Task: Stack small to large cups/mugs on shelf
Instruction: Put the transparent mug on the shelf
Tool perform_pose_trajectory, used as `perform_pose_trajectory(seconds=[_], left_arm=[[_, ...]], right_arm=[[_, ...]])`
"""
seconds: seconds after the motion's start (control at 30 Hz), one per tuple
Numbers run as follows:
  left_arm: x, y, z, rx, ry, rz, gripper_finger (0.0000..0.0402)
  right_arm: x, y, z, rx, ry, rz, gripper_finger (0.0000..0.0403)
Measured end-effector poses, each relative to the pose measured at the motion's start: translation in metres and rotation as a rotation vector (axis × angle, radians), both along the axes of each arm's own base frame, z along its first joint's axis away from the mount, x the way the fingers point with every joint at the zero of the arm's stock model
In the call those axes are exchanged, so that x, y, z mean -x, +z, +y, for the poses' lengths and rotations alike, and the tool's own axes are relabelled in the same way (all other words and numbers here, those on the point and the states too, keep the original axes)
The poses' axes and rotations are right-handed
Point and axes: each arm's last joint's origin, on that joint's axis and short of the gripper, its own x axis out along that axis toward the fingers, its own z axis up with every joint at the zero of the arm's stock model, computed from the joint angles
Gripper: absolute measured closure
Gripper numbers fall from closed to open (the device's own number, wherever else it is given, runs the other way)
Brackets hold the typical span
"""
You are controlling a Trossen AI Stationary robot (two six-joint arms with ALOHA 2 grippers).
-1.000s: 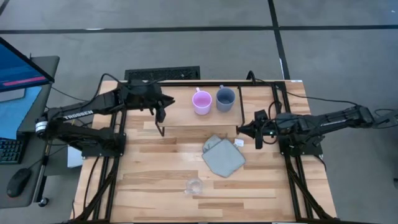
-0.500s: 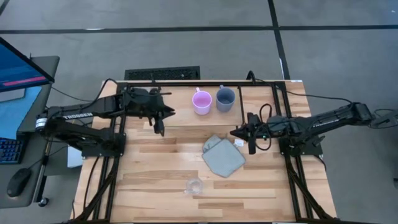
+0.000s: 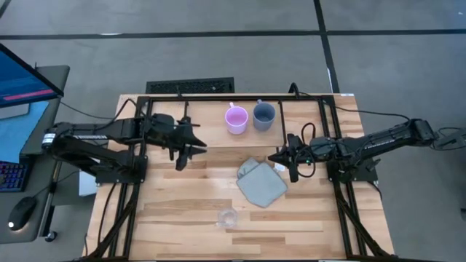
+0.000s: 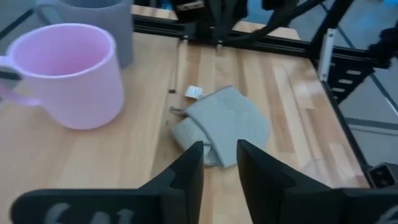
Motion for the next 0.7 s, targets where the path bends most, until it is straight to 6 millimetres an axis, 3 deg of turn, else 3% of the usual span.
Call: perform_pose_trajectory(seconds=[0.37, 0.7], left_arm=[[-0.002, -0.002, -0.023, 0.066, -0.073, 0.011, 0.0230], [-0.007, -0.001, -0.053, 0.141, -0.152, -0.020, 0.0225]], right_arm=[[0.000, 0.001, 0.000, -0.002, 0.003, -0.005, 0.0393], [0.000, 0.000, 0.001, -0.013, 0.046, -0.002, 0.0393]])
